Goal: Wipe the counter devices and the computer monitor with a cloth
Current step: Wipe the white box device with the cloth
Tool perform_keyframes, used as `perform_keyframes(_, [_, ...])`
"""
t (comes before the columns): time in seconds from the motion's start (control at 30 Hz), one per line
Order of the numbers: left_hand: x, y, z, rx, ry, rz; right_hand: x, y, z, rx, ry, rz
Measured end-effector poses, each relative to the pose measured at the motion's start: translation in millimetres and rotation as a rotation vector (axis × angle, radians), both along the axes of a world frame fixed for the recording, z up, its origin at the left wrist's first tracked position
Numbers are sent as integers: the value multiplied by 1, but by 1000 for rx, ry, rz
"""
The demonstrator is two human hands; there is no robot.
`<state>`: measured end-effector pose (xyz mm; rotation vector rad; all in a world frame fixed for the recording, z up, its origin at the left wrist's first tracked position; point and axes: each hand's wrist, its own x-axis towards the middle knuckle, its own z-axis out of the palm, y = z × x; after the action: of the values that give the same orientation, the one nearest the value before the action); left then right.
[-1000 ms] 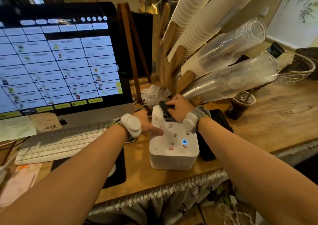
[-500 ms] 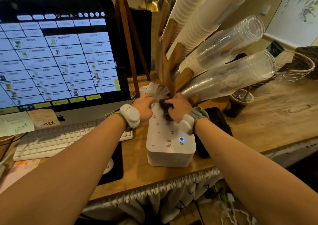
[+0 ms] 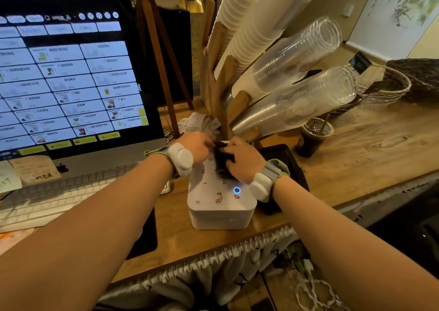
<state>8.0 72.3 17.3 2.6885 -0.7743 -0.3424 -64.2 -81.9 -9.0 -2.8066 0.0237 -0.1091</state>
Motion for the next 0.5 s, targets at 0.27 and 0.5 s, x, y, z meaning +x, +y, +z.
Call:
perform_keyframes(0.27, [6, -2, 5, -25, 45, 41, -10, -12, 6, 59, 104, 42])
perform_keyframes(0.5, [13, -1, 9, -222, 141, 145, 3, -1, 14, -32, 68, 78])
